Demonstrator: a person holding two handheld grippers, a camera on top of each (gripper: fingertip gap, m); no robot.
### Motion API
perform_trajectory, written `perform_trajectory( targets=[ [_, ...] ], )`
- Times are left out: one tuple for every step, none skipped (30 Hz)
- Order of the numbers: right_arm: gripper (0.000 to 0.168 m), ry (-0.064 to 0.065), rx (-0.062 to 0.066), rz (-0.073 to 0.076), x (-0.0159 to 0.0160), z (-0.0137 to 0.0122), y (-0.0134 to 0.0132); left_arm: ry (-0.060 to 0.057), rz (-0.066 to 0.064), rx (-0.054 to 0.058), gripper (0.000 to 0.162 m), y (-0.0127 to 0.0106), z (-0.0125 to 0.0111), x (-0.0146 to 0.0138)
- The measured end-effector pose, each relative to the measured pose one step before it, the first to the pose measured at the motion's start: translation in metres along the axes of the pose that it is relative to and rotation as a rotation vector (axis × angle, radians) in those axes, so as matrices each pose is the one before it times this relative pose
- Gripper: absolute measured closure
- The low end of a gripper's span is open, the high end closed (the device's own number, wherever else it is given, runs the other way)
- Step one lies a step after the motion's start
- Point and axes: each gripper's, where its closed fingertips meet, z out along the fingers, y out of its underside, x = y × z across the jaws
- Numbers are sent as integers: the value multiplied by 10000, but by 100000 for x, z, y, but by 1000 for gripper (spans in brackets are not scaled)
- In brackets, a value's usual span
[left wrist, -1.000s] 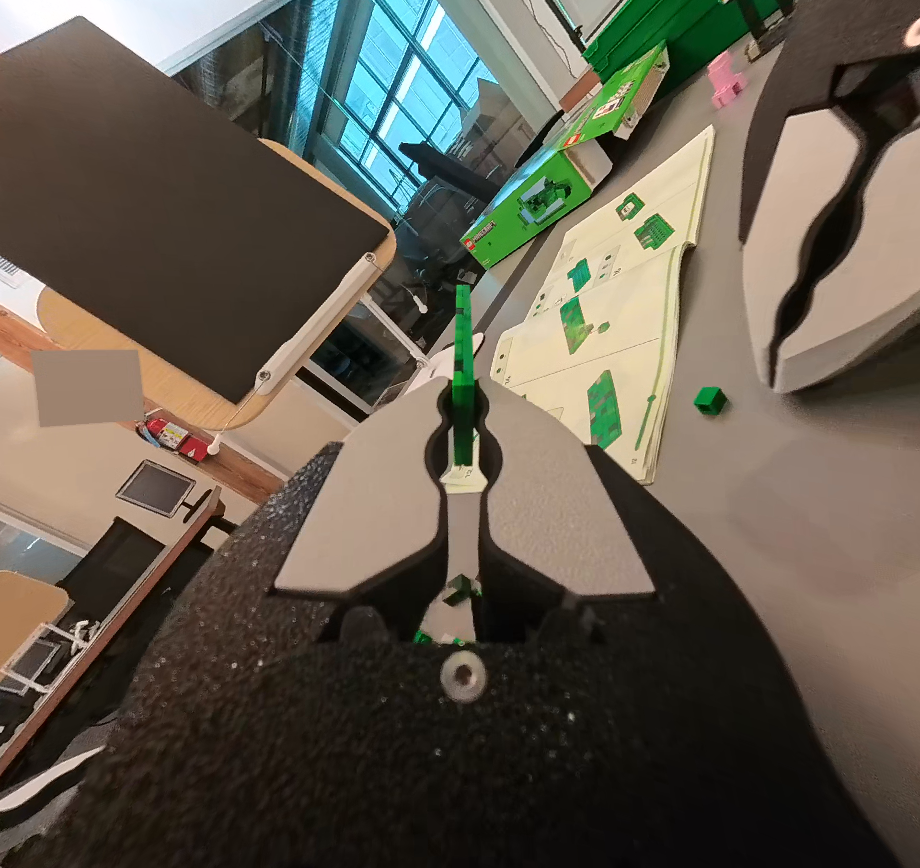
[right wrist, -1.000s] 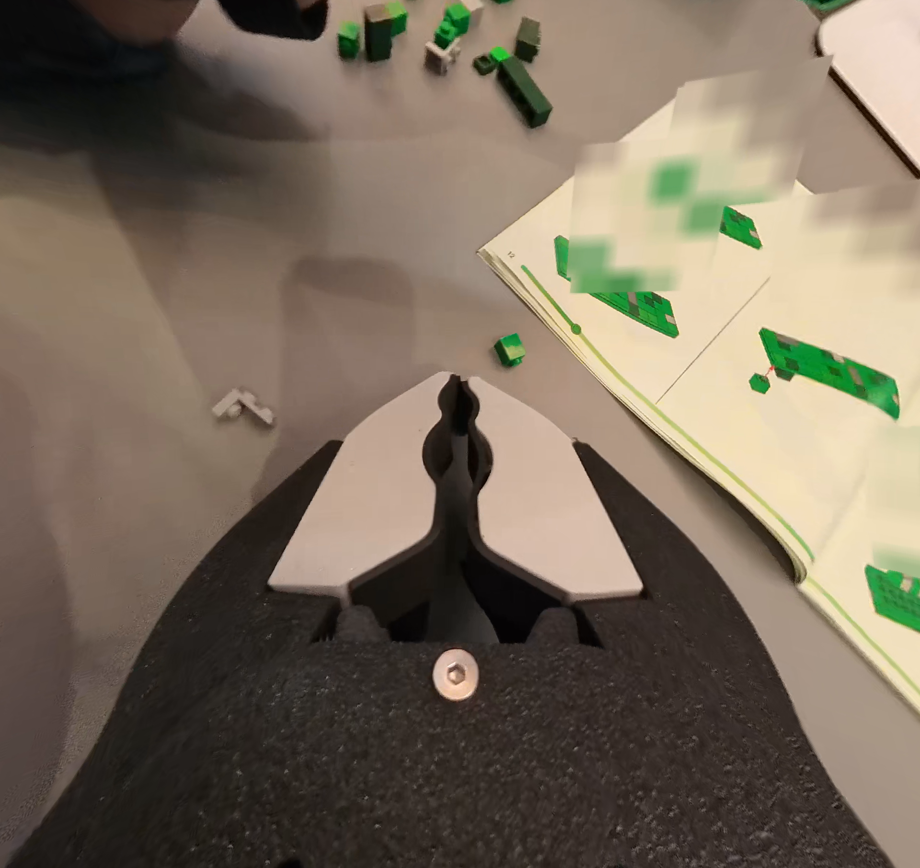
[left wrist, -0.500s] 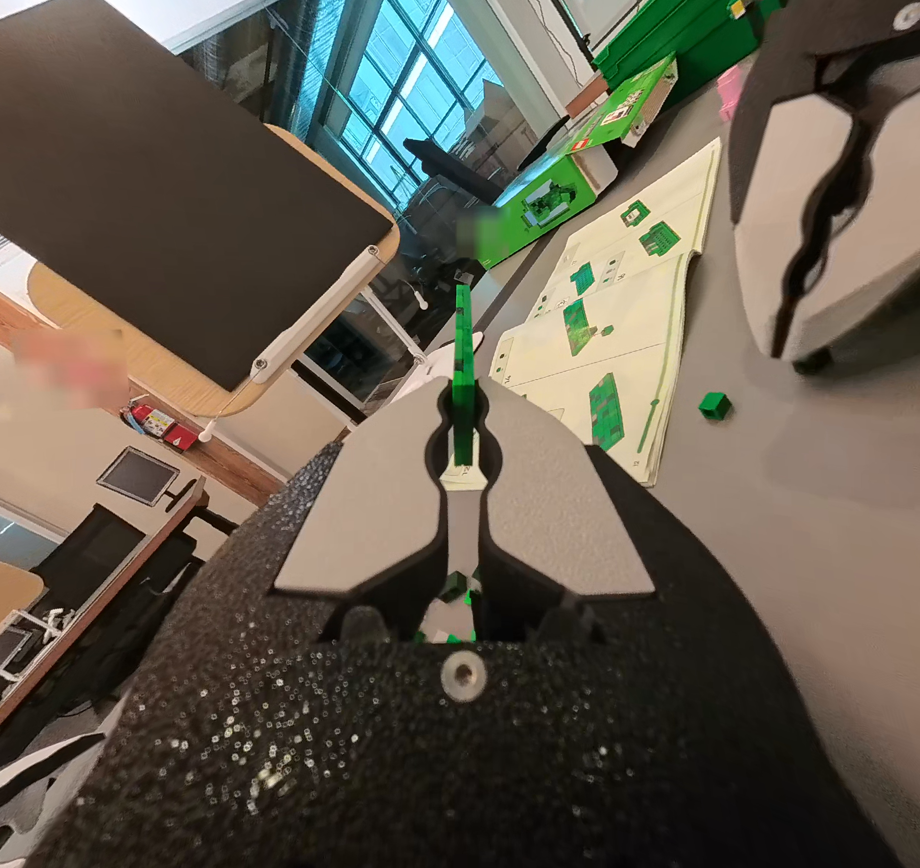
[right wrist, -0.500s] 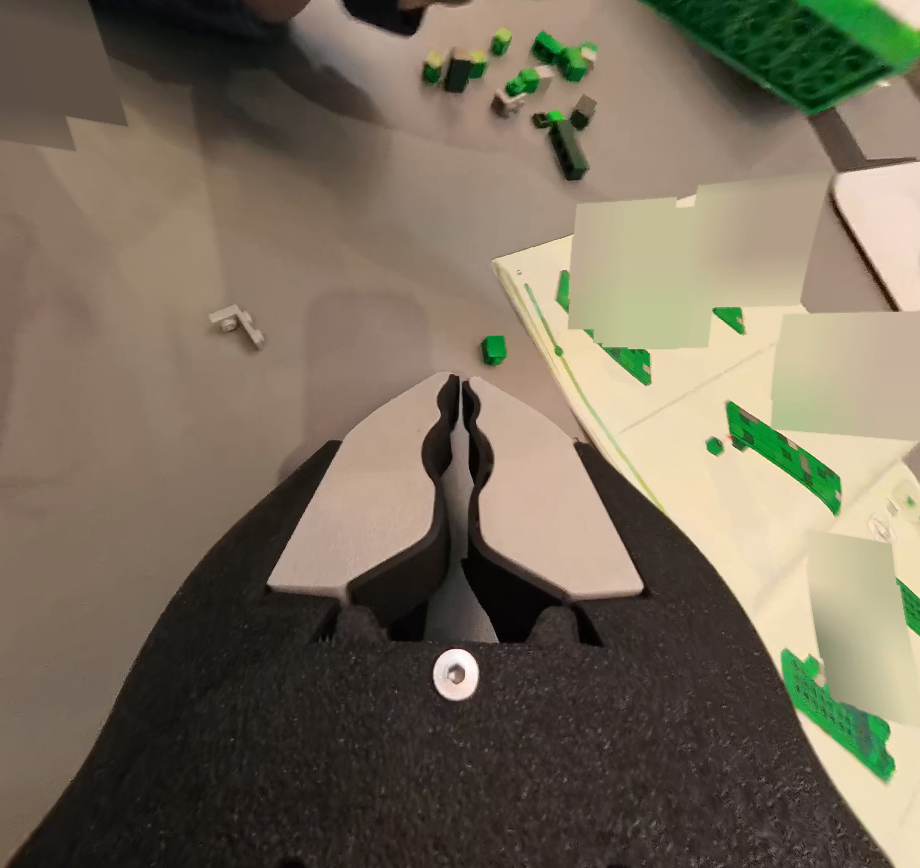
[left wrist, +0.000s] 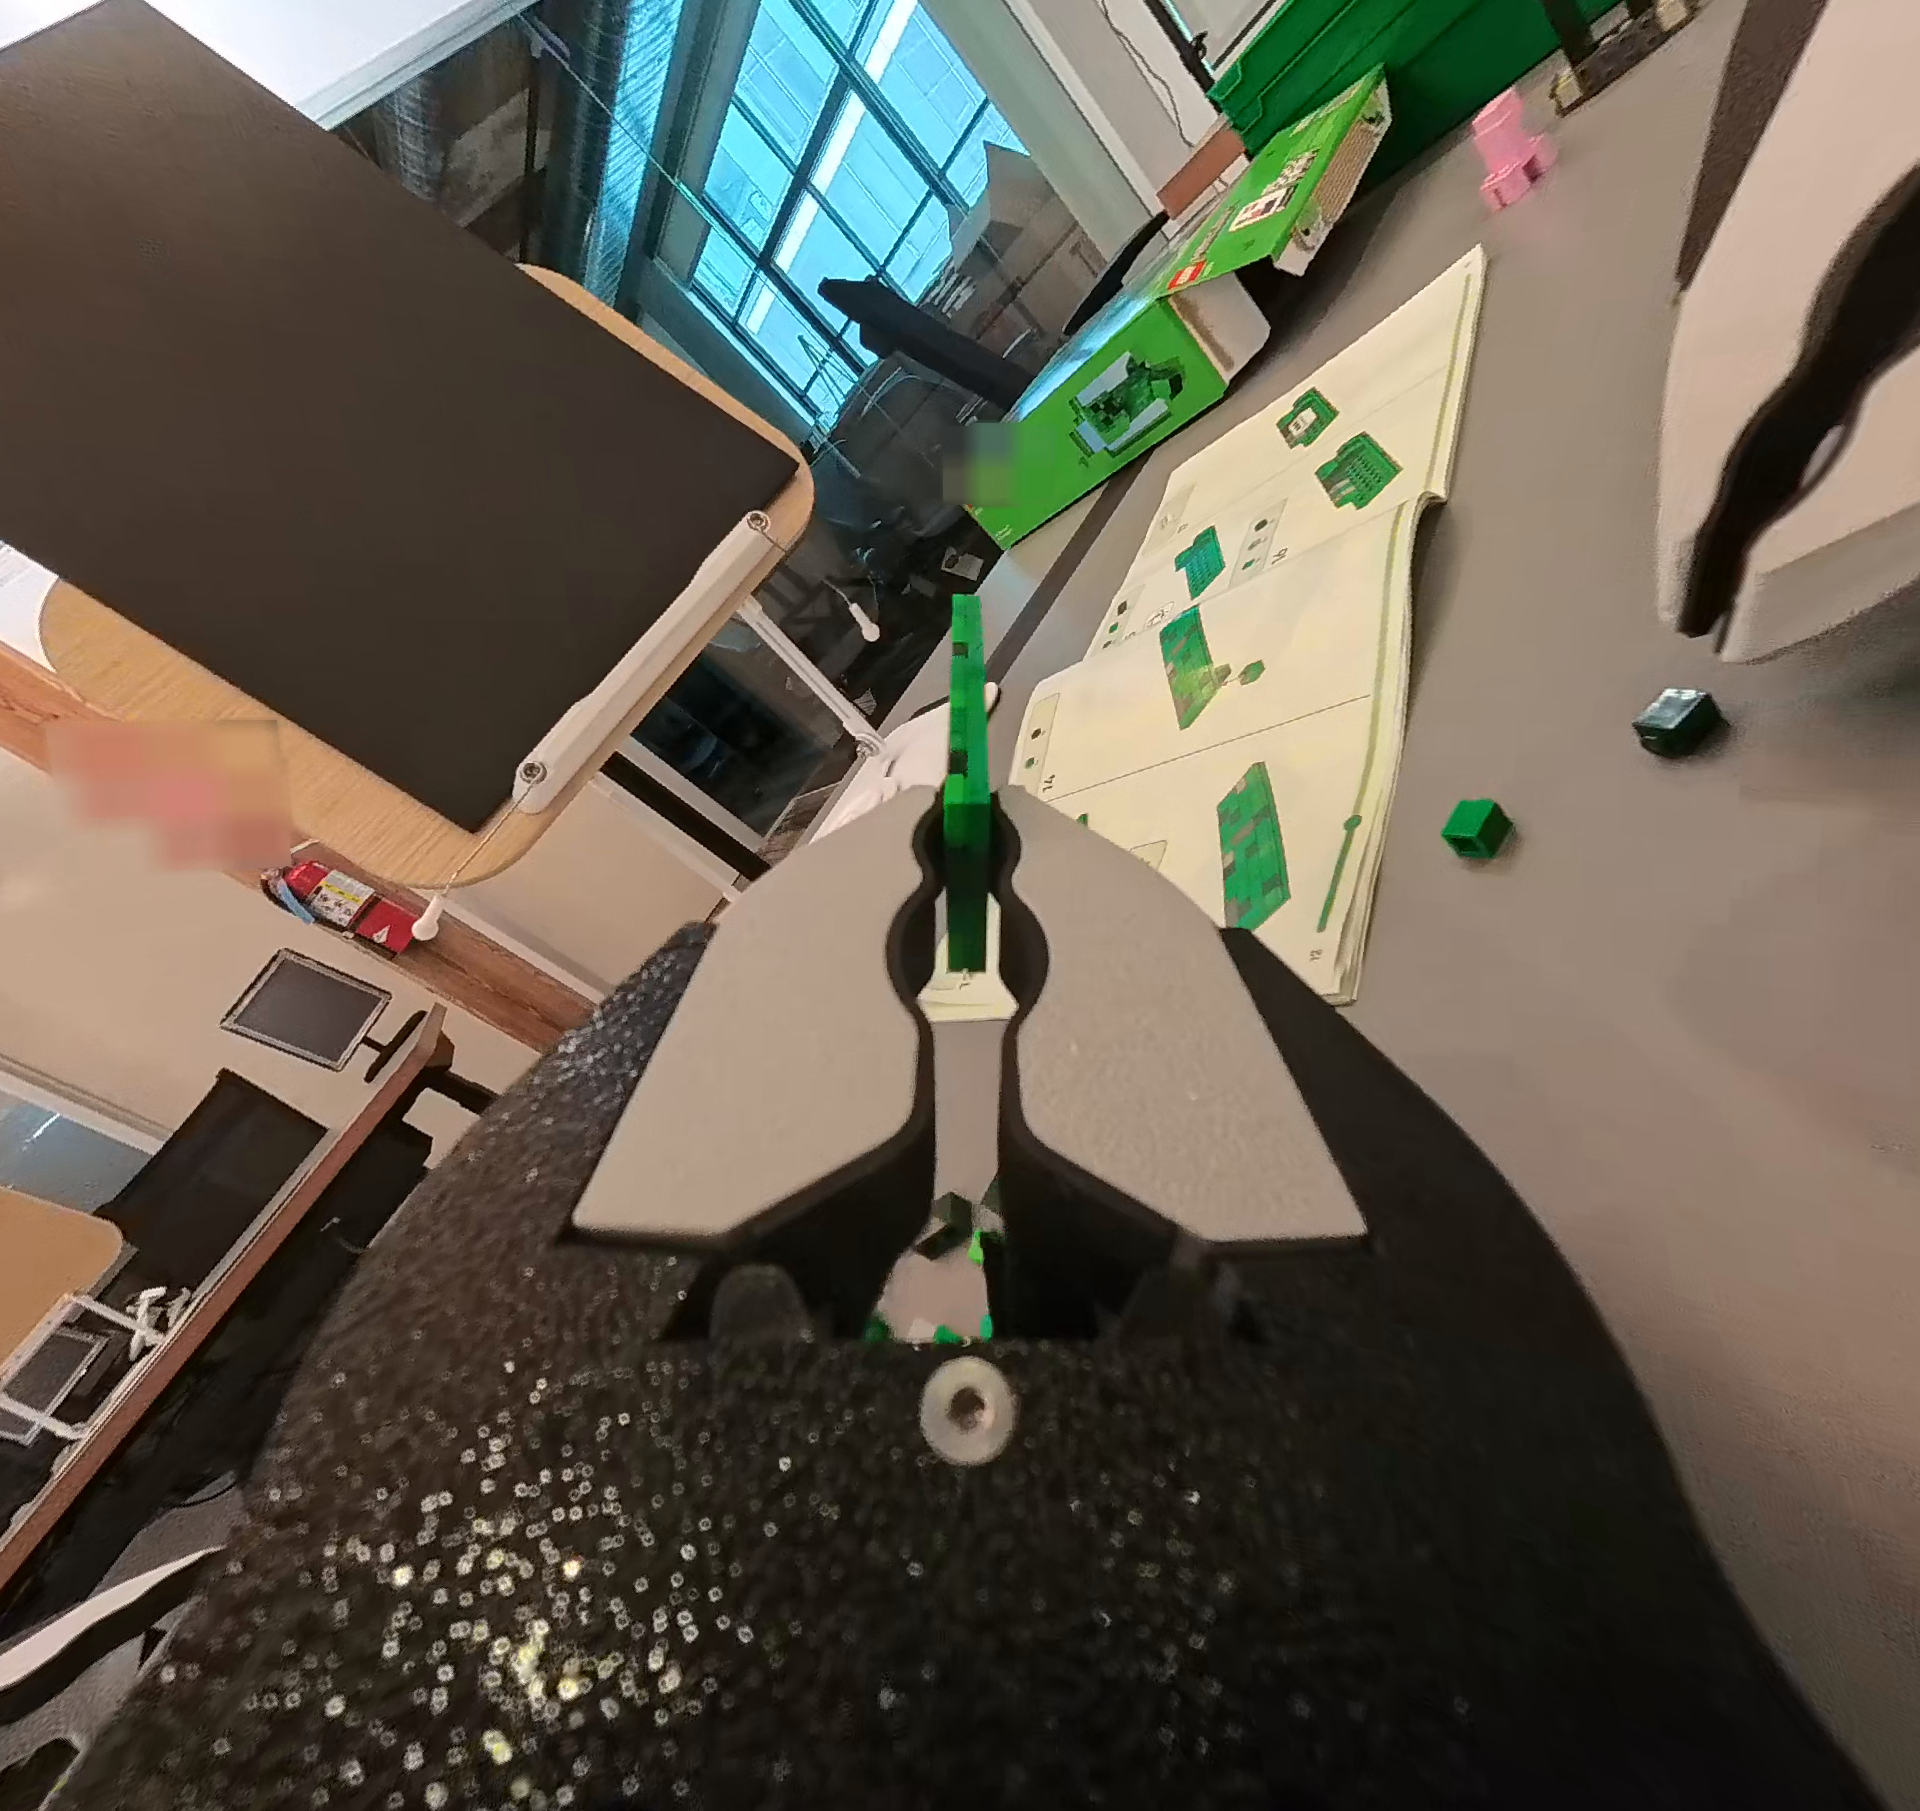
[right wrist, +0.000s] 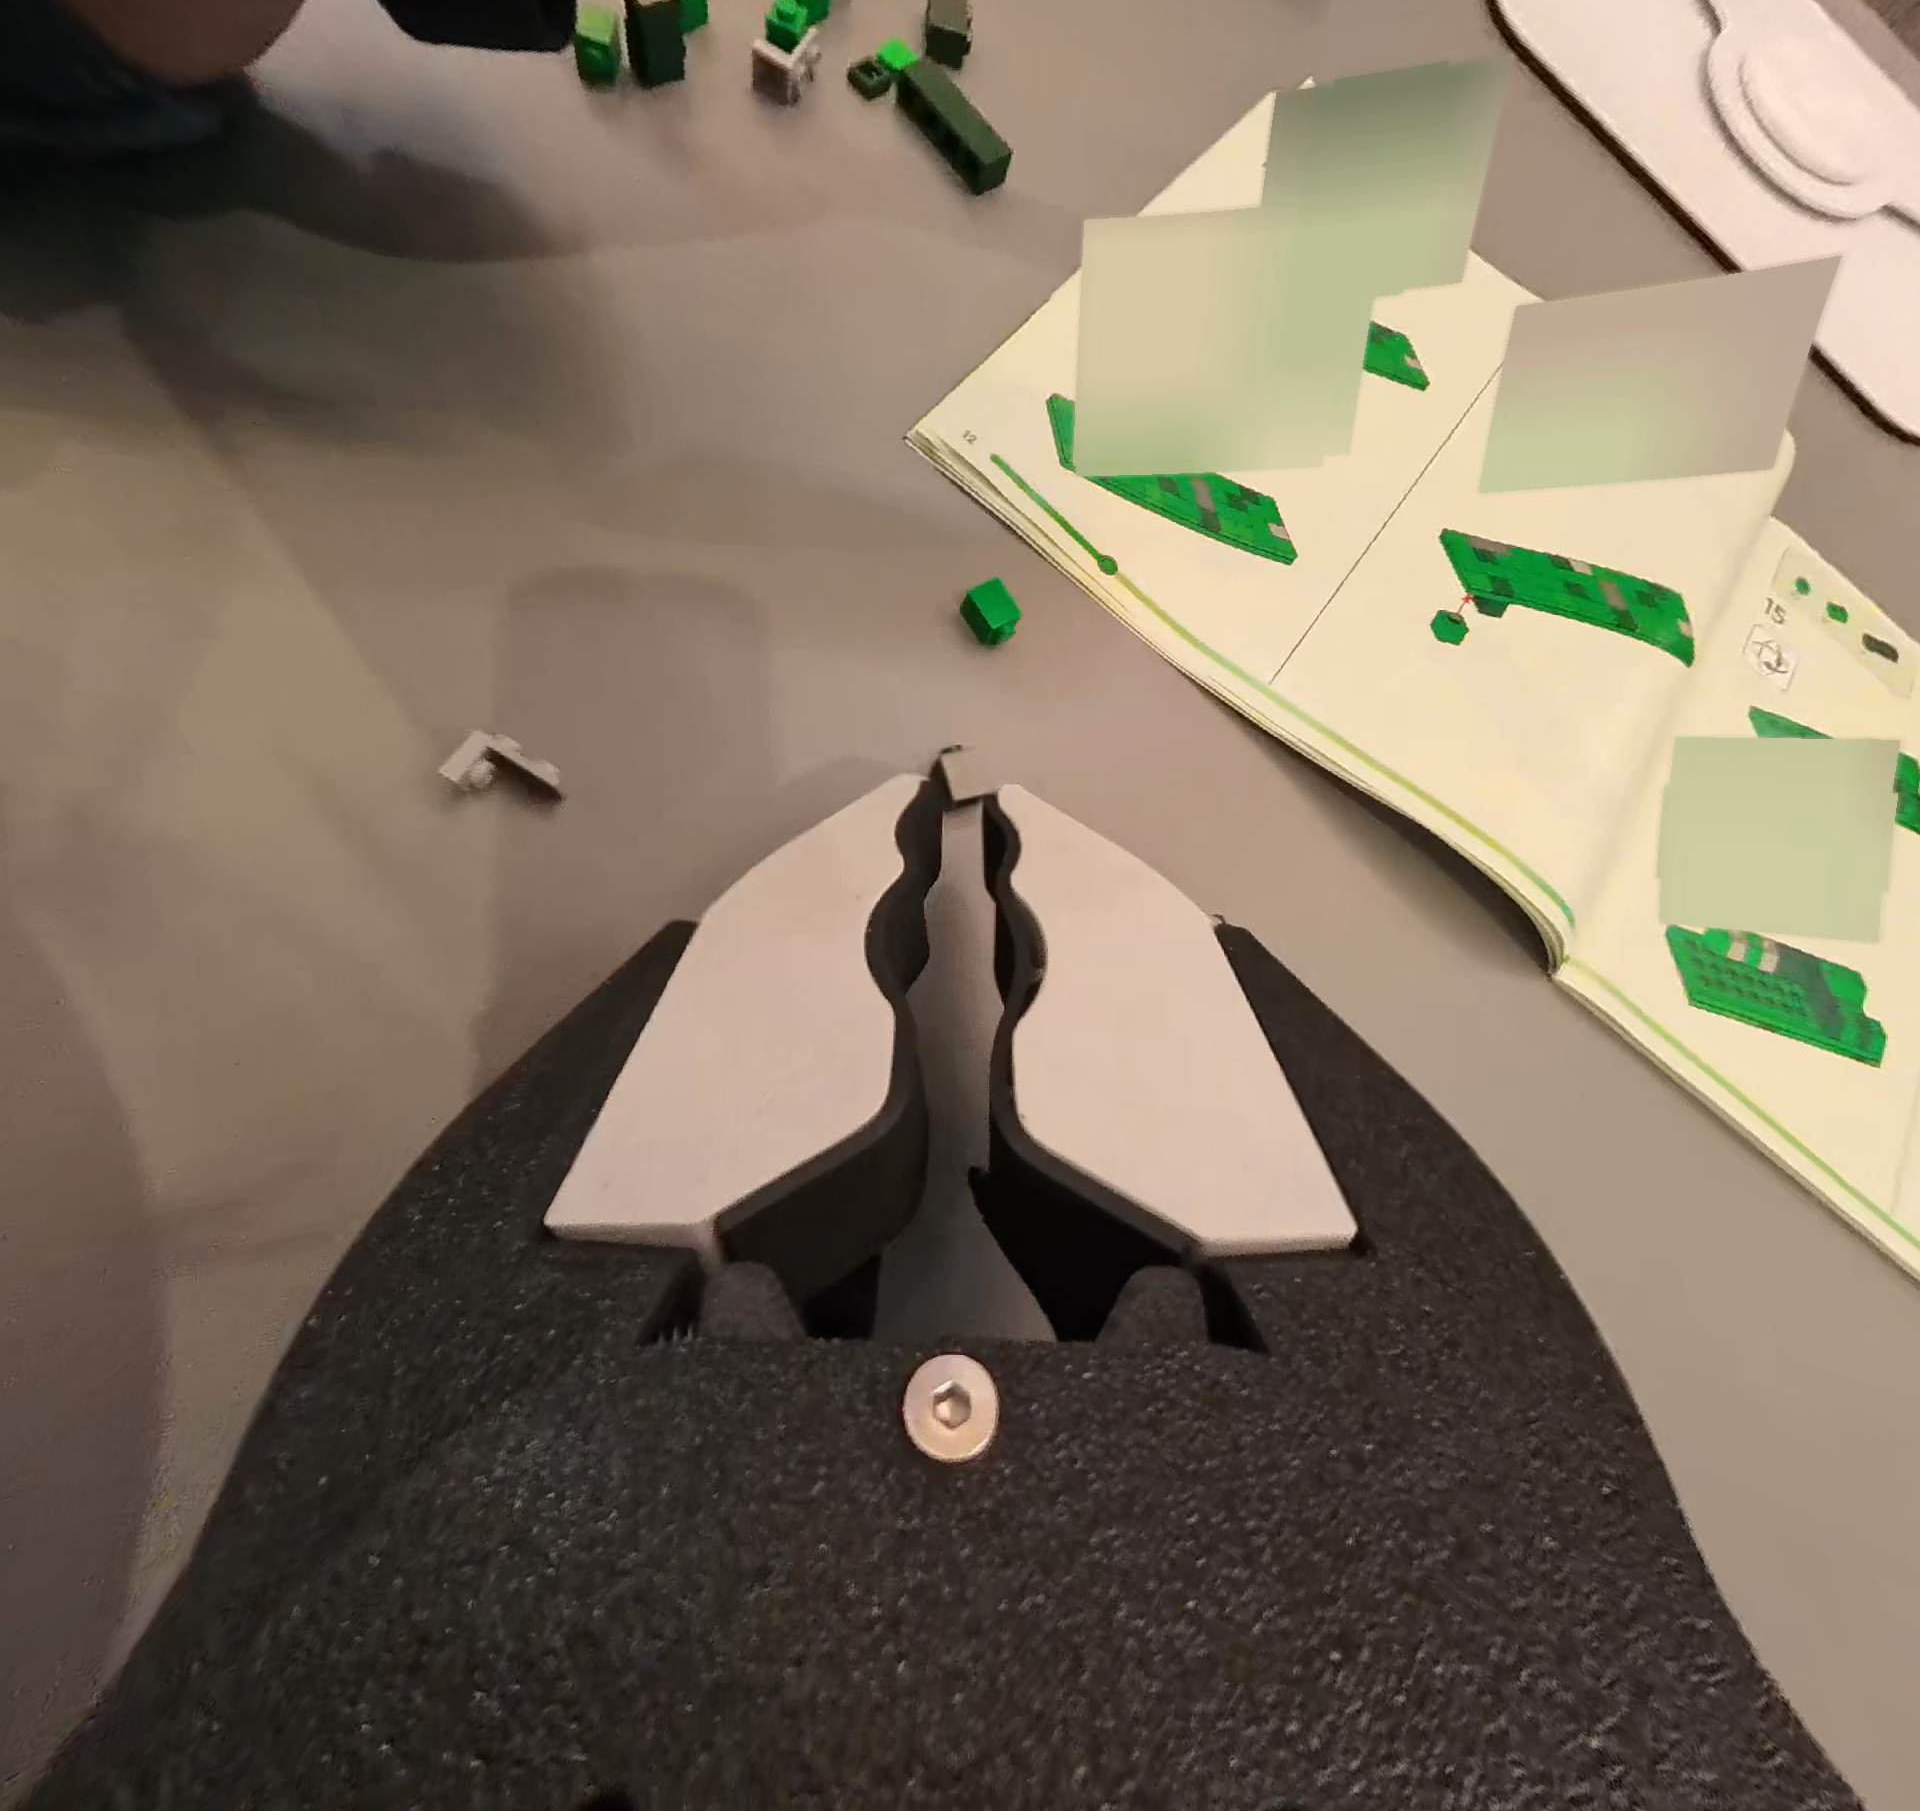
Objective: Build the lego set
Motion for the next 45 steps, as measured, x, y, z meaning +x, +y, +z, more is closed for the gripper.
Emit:
perform_trajectory(
  targets=[
    [159,-12,-8,-123,226,145,161,27,-10,9,156,-11,6,43],
    [156,-161,41,-79,83,155,137,26,-14,8,156,-4,4,37],
    [154,-155,43,16,98,132,152,18,-14,4,156,-13,3,26],
    [153,-278,55,-8,-90,137,88,6,-8,7,156,-3,-7,8],
    [153,-363,85,-28,-256,113,18,11,-11,16,156,-23,-10,10],
    [153,-166,27,23,-10,111,34,16,-17,17,156,-30,2,27],
    [153,-188,5,-72,-57,110,25,17,-18,10,156,-15,-4,22],
    [153,-100,73,-67,37,78,-105,20,-17,4,156,-13,3,32],
    [153,-7,34,-66,158,86,-73,15,-22,1,156,14,7,20],
    [153,-117,48,-84,-1,86,-88,18,-40,2,156,5,4,2],
    [153,-96,51,-18,11,82,-93,28,-66,5,156,-1,5,19],
    [156,-173,57,17,-96,92,-90,31,-86,5,156,12,-1,9],
    [159,-226,49,28,-174,81,-66,37,-104,2,156,2,7,14],
    [161,-216,19,81,-146,66,-27,43,-137,-3,156,8,21,30],
    [161,-158,43,78,-34,29,-21,44,-201,-10,156,12,26,2],
    [161,-66,35,80,67,8,-30,19,-310,-17,156,-4,38,-53],
    [161,155,-11,70,310,6,-33,-49,-453,-41,156,-3,43,-175],
    [162,256,211,-16,292,-105,-493,-86,-584,-57,156,-5,75,-261],
    [162,298,514,25,255,-280,-1129,-36,-666,-10,156,-117,105,-189],
    [162,314,573,100,288,-330,-1465,-16,-658,22,156,-148,130,-130],
    [162,355,597,91,360,-310,-1660,-76,-547,-12,156,-87,162,-166],
    [162,387,641,61,385,-269,-1783,-124,-419,-26,156,-42,181,-188],
    [162,341,547,54,315,-177,-1692,-136,-380,13,156,-105,170,-166],
    [162,240,410,28,182,-70,-1481,-99,-389,52,156,-142,142,-92],
    [162,160,240,2,89,47,-1125,-9,-385,40,156,-97,128,70],
    [162,107,85,-43,67,125,-730,81,-364,-27,156,46,142,213],
    [162,85,59,-113,107,127,-475,149,-346,-89,156,188,154,313],
    [162,80,44,-167,188,113,-210,259,-373,-121,156,210,154,453],
    [162,100,-85,-152,314,37,150,372,-449,-146,156,198,120,560],
    [162,70,-153,-115,299,-176,325,413,-534,-185,156,173,86,559],
    [162,78,-110,-34,303,-438,352,426,-581,-209,156,137,56,548],
    [162,-12,-79,-1,167,-597,369,415,-625,-258,156,181,68,482],
    [162,-71,-84,28,64,-665,434,395,-673,-299,156,198,78,423],
    [162,-13,-104,53,124,-699,518,380,-629,-309,156,236,111,402],
    [162,-59,-89,8,8,-655,501,412,-467,-352,156,352,175,481],
    [162,-151,29,-110,-166,-600,330,453,-242,-352,156,437,249,616],
    [162,-74,90,-245,-99,-559,250,479,27,-274,156,413,316,745],
    [162,-167,117,-406,-181,-535,184,380,311,-208,156,353,340,736],
    [162,-181,103,-451,-153,-519,187,121,512,-227,156,359,346,475],
    [162,-218,-24,-390,-112,-496,329,97,682,-288,156,365,318,522],
    [162,-521,-13,-381,-466,-478,363,229,818,-290,156,298,320,753],
    [162,-128,-127,-196,97,-374,584,107,784,-304,156,263,327,602],
    [162,61,-321,-94,433,-331,871,-109,632,-381,156,354,354,300],
    [162,22,-233,-29,387,-291,823,-133,514,-395,156,387,403,264],
    [162,246,-106,148,629,-303,691,-82,445,-304,156,335,466,346]
  ],
)
